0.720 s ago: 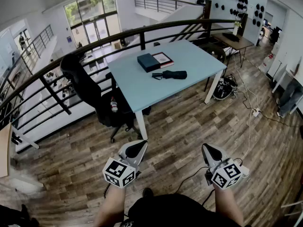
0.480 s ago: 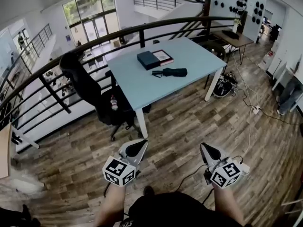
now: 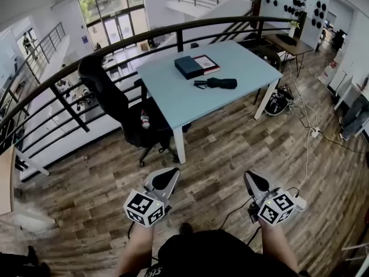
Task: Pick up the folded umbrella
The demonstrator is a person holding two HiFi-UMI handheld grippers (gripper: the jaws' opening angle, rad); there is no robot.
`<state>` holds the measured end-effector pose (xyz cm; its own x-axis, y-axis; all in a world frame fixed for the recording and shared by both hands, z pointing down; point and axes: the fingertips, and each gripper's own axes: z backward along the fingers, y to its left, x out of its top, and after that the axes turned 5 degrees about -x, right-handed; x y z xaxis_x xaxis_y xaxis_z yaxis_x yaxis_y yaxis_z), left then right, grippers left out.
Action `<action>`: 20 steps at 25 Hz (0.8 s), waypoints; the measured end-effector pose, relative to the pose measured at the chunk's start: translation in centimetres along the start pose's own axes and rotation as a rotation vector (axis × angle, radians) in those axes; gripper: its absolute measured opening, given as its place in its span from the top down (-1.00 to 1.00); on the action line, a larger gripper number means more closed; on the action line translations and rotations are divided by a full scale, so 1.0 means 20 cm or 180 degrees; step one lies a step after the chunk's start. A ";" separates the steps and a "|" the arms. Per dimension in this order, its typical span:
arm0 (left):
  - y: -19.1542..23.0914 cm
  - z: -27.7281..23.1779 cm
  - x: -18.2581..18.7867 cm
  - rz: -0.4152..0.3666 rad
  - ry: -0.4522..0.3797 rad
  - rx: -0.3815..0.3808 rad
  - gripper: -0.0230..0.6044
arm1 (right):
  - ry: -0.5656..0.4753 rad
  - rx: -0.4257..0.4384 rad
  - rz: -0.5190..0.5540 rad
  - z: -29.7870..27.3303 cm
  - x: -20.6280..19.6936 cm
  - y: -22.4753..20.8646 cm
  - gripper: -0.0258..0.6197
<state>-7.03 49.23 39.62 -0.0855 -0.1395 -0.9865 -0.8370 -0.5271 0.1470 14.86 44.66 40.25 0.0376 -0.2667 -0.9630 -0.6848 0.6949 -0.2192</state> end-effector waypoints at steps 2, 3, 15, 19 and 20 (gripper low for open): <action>0.03 0.06 -0.01 0.0026 0.0003 -0.0016 0.90 | -0.0020 0.0102 -0.0084 -0.06 0.01 0.09 0.92; 0.04 0.09 -0.02 0.0041 0.0005 -0.0029 0.90 | -0.0029 0.0149 -0.0115 -0.09 0.01 0.14 0.92; 0.26 0.20 -0.12 0.0202 0.0113 -0.0062 0.90 | 0.0097 0.0074 -0.0233 -0.24 -0.13 0.34 0.92; 0.30 0.13 -0.14 0.0233 0.0149 -0.0114 0.90 | 0.0111 0.0110 -0.0265 -0.30 -0.13 0.32 0.92; 0.31 0.11 -0.15 0.0246 0.0157 -0.0120 0.90 | 0.0125 0.0112 -0.0286 -0.31 -0.14 0.31 0.92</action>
<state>-13.25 48.20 43.34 -0.1216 -0.2217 -0.9675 -0.8079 -0.5442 0.2262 6.03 45.50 42.61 0.0686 -0.3545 -0.9325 -0.6540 0.6898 -0.3104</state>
